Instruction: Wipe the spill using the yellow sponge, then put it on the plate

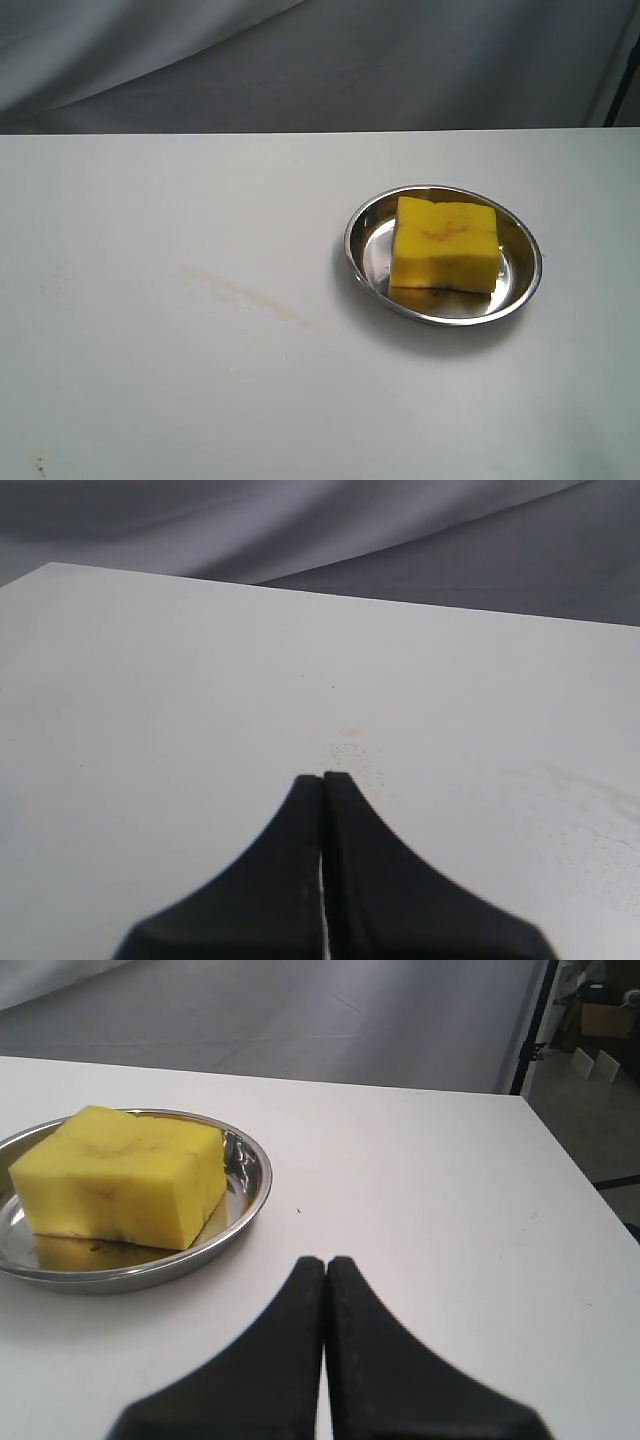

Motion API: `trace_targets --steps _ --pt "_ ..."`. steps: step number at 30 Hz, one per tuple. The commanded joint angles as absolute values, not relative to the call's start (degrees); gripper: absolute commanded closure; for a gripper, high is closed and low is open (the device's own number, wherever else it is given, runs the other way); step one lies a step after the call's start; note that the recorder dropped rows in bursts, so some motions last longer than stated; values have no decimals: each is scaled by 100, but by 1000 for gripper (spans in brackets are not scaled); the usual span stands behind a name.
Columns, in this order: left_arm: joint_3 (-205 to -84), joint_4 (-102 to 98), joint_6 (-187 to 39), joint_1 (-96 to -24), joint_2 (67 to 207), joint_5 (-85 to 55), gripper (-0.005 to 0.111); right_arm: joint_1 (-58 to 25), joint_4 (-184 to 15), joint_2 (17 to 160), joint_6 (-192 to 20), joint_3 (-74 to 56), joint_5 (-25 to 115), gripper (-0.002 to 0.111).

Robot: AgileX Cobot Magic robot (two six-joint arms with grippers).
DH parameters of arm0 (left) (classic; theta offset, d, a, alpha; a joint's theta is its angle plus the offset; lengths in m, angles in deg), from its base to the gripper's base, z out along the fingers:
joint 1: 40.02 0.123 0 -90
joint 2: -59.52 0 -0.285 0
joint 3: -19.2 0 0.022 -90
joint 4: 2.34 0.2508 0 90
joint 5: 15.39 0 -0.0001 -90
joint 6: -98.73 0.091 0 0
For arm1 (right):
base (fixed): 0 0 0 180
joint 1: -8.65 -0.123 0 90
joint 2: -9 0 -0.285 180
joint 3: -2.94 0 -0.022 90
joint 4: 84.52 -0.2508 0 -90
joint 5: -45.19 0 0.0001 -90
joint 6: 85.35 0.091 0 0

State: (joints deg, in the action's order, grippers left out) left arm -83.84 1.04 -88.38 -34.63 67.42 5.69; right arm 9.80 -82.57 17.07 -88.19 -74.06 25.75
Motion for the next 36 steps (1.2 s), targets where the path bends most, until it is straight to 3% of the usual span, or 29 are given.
trace_targets --steps 1,14,36 --pt "-8359 57 -8846 -3427 6730 521 107 972 -8219 1679 -8792 -7428 2596 108" --pt "-8359 86 -8850 -3892 6730 503 107 972 -8219 1679 -8792 -7428 2596 108" --pt "-8359 84 -8821 -3880 6730 503 107 972 -8219 1679 -8792 -7428 2596 108"
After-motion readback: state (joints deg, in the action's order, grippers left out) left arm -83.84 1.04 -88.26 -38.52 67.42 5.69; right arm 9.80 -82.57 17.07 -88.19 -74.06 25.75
